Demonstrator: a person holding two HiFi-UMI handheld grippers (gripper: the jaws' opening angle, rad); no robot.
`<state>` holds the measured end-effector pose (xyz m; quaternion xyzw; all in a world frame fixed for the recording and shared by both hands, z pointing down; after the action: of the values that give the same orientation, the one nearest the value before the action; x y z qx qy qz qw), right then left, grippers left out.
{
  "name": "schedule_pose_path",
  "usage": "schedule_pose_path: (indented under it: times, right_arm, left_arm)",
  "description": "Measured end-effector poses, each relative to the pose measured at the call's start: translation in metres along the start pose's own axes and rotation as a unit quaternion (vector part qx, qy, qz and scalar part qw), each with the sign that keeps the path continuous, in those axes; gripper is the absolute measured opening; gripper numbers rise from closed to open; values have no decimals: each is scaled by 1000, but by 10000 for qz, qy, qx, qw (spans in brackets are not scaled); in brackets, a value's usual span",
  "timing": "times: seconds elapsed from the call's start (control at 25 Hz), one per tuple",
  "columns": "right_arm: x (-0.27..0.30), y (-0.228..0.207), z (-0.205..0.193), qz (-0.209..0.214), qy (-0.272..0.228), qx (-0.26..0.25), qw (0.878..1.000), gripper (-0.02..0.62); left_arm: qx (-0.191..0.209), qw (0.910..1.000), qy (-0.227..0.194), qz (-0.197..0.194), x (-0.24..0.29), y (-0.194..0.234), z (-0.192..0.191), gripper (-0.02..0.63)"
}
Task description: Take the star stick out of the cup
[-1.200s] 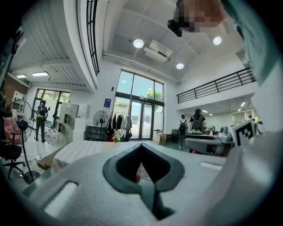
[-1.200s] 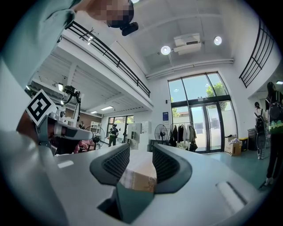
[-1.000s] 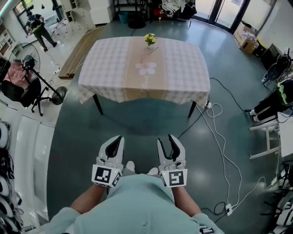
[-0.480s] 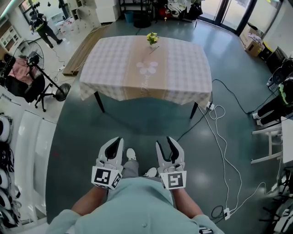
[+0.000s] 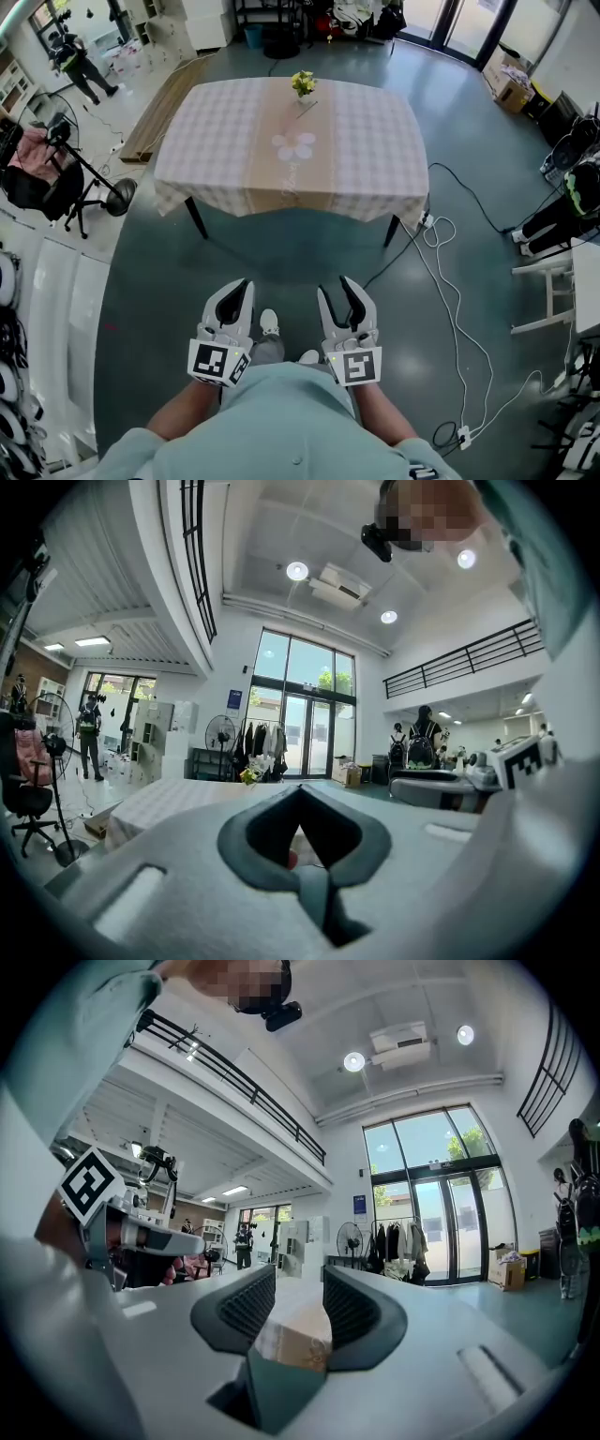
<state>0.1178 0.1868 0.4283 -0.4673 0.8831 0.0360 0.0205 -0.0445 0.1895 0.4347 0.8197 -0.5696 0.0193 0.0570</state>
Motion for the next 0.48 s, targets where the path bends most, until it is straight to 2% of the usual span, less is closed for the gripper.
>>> schedule_pose_path:
  times: [0.48]
  right_arm:
    - [68,-19,1,-223,72,-151,9996,140]
  left_arm:
    - [5,9997,-143,-175,56,50,15,4]
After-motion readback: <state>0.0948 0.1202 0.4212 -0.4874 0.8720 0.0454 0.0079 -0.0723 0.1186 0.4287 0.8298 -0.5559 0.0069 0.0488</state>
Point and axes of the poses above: the fingertips, and each gripper's own axes: x forward along the fingers, y to its left, z out of its top, the point moved 2 cm from there along -x, backward along the fingers, and after that the axes turned 6 degrees about z, right-handed, at the moved point
